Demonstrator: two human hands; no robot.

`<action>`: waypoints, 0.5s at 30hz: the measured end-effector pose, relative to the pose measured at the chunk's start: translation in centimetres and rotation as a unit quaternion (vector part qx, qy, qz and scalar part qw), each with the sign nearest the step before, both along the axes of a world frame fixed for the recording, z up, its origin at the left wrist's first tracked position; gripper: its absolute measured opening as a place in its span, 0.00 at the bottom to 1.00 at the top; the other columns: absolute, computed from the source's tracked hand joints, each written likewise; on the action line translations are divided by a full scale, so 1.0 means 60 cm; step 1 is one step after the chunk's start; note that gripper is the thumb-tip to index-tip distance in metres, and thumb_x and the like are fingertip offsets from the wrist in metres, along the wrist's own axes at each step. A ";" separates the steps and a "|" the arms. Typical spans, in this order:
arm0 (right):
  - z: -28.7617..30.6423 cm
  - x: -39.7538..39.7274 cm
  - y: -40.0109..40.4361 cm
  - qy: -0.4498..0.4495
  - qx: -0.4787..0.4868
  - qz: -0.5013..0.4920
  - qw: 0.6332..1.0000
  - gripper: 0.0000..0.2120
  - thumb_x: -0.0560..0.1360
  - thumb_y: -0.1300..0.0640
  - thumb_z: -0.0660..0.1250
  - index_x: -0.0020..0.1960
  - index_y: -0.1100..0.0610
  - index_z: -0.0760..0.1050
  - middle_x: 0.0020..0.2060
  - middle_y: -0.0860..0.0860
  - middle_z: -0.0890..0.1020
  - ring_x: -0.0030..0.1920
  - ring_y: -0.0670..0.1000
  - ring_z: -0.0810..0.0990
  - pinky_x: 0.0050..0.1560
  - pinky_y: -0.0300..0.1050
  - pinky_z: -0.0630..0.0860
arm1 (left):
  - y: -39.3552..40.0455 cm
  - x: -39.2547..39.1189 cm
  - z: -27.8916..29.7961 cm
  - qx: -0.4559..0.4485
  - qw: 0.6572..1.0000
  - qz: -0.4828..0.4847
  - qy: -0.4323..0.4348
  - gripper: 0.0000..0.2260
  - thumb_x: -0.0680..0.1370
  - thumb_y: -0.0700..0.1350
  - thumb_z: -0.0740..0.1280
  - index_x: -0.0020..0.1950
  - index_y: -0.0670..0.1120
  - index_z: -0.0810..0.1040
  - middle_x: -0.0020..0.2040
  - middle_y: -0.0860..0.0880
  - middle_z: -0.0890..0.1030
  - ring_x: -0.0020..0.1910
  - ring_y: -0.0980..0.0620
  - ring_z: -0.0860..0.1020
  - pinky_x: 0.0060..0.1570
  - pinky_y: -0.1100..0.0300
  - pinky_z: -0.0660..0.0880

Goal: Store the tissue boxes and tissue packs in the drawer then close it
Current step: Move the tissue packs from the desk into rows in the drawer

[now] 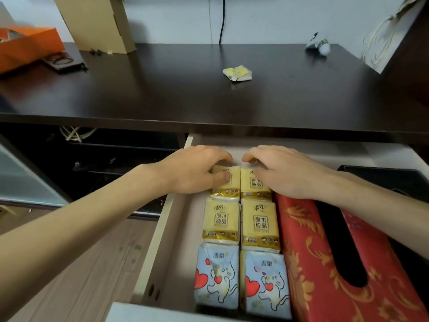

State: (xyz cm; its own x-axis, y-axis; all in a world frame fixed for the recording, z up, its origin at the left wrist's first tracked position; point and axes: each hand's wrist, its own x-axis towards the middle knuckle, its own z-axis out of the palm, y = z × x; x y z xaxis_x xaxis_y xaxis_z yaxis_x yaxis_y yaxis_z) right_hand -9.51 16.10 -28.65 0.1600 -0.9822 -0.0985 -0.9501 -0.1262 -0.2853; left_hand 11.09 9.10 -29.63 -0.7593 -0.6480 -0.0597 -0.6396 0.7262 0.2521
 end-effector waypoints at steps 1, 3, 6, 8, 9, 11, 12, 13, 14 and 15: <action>0.009 -0.002 0.002 -0.028 -0.031 -0.013 0.999 0.18 0.82 0.55 0.57 0.68 0.45 0.77 0.61 0.43 0.83 0.64 0.50 0.79 0.63 0.55 0.76 | -0.001 0.003 0.006 -0.016 1.000 0.008 0.014 0.17 0.80 0.56 0.63 0.67 0.53 0.75 0.60 0.56 0.79 0.53 0.56 0.78 0.51 0.51 0.78; 0.036 -0.009 0.001 -0.077 -0.095 -0.042 0.992 0.15 0.78 0.53 0.58 0.56 0.42 0.82 0.47 0.39 0.87 0.51 0.45 0.84 0.56 0.53 0.79 | -0.004 0.009 0.024 -0.056 0.997 0.024 0.056 0.15 0.80 0.55 0.63 0.66 0.55 0.76 0.58 0.58 0.81 0.53 0.57 0.79 0.52 0.51 0.78; 0.080 -0.030 -0.034 -0.135 -0.156 -0.066 0.976 0.13 0.74 0.54 0.60 0.46 0.41 0.82 0.35 0.38 0.87 0.40 0.41 0.84 0.52 0.51 0.81 | -0.011 0.016 0.051 -0.085 0.987 0.070 0.112 0.10 0.79 0.54 0.63 0.57 0.57 0.81 0.47 0.59 0.83 0.47 0.59 0.80 0.48 0.53 0.78; 0.103 -0.041 -0.087 -0.168 -0.191 -0.083 0.964 0.12 0.74 0.55 0.62 0.44 0.41 0.82 0.36 0.40 0.88 0.42 0.43 0.85 0.54 0.53 0.82 | -0.012 0.017 0.059 -0.078 0.985 0.096 0.118 0.08 0.79 0.53 0.64 0.53 0.56 0.82 0.44 0.58 0.83 0.45 0.58 0.80 0.48 0.53 0.78; 0.110 -0.045 -0.121 -0.169 -0.201 -0.093 0.960 0.11 0.75 0.54 0.63 0.45 0.42 0.82 0.40 0.42 0.88 0.46 0.47 0.86 0.56 0.53 0.81 | -0.011 0.016 0.058 -0.072 0.985 0.104 0.114 0.08 0.79 0.53 0.64 0.52 0.56 0.82 0.44 0.58 0.83 0.46 0.58 0.81 0.48 0.53 0.78; 0.115 -0.047 -0.197 -0.130 -0.196 -0.105 0.966 0.12 0.77 0.54 0.65 0.56 0.43 0.83 0.55 0.48 0.87 0.57 0.55 0.83 0.59 0.54 0.78 | -0.006 0.013 0.052 -0.065 0.986 0.111 0.104 0.08 0.79 0.53 0.64 0.52 0.56 0.82 0.44 0.58 0.83 0.46 0.57 0.81 0.48 0.53 0.78; 0.113 -0.046 -0.233 -0.103 -0.181 -0.105 0.972 0.15 0.78 0.53 0.65 0.63 0.46 0.82 0.62 0.51 0.84 0.61 0.58 0.80 0.60 0.55 0.77 | -0.002 0.010 0.047 -0.065 0.986 0.113 0.101 0.08 0.78 0.54 0.63 0.52 0.56 0.82 0.45 0.58 0.83 0.45 0.58 0.81 0.48 0.53 0.78; 0.108 -0.043 -0.264 -0.086 -0.163 -0.106 0.977 0.18 0.80 0.53 0.65 0.69 0.49 0.79 0.67 0.54 0.80 0.65 0.60 0.78 0.61 0.55 0.76 | 0.001 0.009 0.042 -0.068 0.986 0.115 0.098 0.09 0.78 0.54 0.63 0.52 0.57 0.81 0.45 0.59 0.82 0.45 0.58 0.81 0.47 0.53 0.79; 0.101 -0.040 -0.289 -0.079 -0.147 -0.108 0.980 0.21 0.80 0.53 0.65 0.72 0.51 0.76 0.69 0.56 0.77 0.67 0.61 0.76 0.62 0.56 0.75 | 0.003 0.007 0.037 -0.072 0.986 0.119 0.095 0.09 0.78 0.54 0.62 0.52 0.57 0.81 0.46 0.59 0.82 0.46 0.57 0.80 0.47 0.52 0.79; 0.093 -0.036 -0.308 -0.076 -0.136 -0.112 0.981 0.22 0.81 0.54 0.64 0.75 0.52 0.74 0.71 0.58 0.76 0.69 0.62 0.74 0.63 0.56 0.75 | 0.005 0.006 0.032 -0.076 0.985 0.123 0.094 0.09 0.78 0.54 0.62 0.52 0.57 0.81 0.46 0.59 0.82 0.46 0.56 0.80 0.47 0.51 0.79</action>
State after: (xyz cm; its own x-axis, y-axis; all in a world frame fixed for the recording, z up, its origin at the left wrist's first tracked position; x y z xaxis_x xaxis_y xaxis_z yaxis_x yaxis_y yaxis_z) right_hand -11.70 -2.40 -23.08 -0.0697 -0.9811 0.1805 -0.9117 -0.0108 -0.4108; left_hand 11.48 9.42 -27.72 -0.5657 -0.8048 0.1795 -0.7537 0.5930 0.2833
